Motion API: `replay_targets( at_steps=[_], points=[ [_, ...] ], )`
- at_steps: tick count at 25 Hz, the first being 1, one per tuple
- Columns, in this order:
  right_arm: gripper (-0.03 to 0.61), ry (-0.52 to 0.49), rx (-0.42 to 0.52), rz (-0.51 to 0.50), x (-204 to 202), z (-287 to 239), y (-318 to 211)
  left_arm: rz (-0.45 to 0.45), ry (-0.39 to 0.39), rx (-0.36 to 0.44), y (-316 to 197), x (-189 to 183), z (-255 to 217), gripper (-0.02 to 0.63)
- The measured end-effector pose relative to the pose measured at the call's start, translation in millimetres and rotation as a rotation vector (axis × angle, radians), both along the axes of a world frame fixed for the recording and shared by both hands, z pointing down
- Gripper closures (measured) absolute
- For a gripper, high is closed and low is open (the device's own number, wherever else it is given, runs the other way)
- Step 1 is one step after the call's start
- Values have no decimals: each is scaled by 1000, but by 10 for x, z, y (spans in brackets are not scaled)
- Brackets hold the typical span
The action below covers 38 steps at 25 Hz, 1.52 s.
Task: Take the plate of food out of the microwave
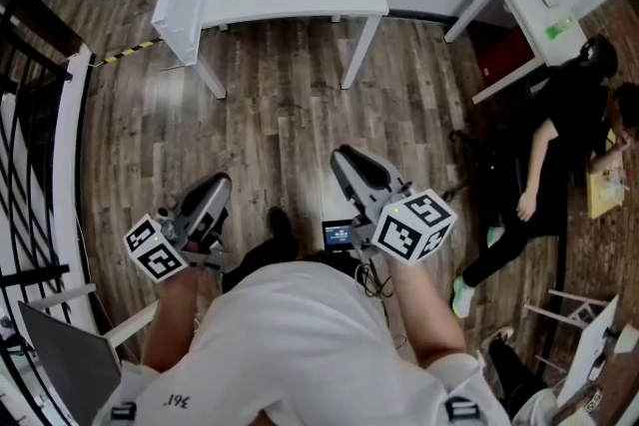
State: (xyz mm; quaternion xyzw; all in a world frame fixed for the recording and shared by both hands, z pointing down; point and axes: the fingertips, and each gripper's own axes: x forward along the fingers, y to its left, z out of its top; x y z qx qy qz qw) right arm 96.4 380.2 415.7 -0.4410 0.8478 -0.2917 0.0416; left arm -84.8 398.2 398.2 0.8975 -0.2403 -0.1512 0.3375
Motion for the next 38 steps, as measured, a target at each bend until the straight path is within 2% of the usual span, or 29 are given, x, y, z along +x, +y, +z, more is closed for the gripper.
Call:
replay_targets(
  at_steps=[8, 18, 27, 38],
  points=[
    [529, 25, -5, 72, -239, -45, -486, 82, 27, 9, -586, -243, -15, 580],
    [529, 55, -16, 123, -251, 20, -900, 107, -25, -31, -1002, -265, 138, 606],
    [531, 59, -36, 38, -286, 156, -1573, 48, -59, -48, -1462, -169, 237, 606],
    [531, 68, -64, -48, 199, 281, -2668, -48, -82, -79, -2476, 438, 338, 606]
  ],
)
